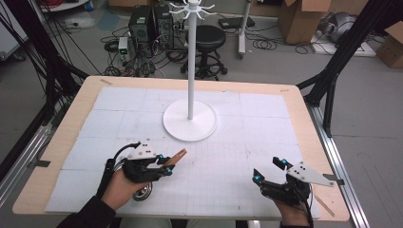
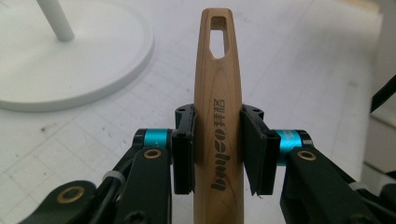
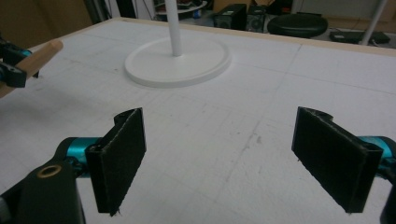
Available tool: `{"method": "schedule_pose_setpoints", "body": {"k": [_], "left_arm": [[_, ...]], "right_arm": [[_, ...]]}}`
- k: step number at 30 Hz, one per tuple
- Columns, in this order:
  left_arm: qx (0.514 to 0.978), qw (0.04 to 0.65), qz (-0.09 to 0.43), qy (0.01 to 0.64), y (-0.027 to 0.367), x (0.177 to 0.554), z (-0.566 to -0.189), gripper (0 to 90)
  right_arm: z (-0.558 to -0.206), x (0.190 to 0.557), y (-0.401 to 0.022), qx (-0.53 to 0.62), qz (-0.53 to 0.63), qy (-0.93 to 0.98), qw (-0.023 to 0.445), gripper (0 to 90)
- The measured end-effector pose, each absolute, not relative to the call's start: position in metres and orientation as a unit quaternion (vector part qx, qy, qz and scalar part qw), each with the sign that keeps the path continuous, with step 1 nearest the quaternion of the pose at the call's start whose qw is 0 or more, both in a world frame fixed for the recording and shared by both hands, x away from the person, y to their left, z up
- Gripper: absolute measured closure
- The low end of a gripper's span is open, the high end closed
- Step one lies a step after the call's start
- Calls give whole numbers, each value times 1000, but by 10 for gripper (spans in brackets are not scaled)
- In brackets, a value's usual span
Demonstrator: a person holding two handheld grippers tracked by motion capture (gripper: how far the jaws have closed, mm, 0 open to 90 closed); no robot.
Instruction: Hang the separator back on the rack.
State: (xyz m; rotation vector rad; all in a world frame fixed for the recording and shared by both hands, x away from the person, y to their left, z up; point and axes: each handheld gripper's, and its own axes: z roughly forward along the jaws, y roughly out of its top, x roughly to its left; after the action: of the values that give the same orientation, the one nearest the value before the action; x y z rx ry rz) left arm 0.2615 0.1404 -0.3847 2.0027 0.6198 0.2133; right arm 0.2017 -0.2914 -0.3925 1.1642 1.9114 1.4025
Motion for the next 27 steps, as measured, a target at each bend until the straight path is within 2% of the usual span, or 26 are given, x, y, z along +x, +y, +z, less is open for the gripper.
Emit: {"method": "schedule_pose_setpoints", "body": {"k": [5,11,14,22,27], "left_arm": [[796,552,79,236,153,254,-376,673],[762,611,41,210,156,243,-374,673],[753,627,25,197,155,241,-372,673],[741,651,1,165,152,236,-369,673],[738,659,-11,143,147,232,-366,673]], "right_arm": [[-388,203,-281,371,561,714,193,166],[-378,208,-253,306,609,721,127,168],[-372,210,-238,271,633,719,93,169],[-359,217,-198,219,652,725,35,170],[-352,228,-173,181,666,723,8,234]]}}
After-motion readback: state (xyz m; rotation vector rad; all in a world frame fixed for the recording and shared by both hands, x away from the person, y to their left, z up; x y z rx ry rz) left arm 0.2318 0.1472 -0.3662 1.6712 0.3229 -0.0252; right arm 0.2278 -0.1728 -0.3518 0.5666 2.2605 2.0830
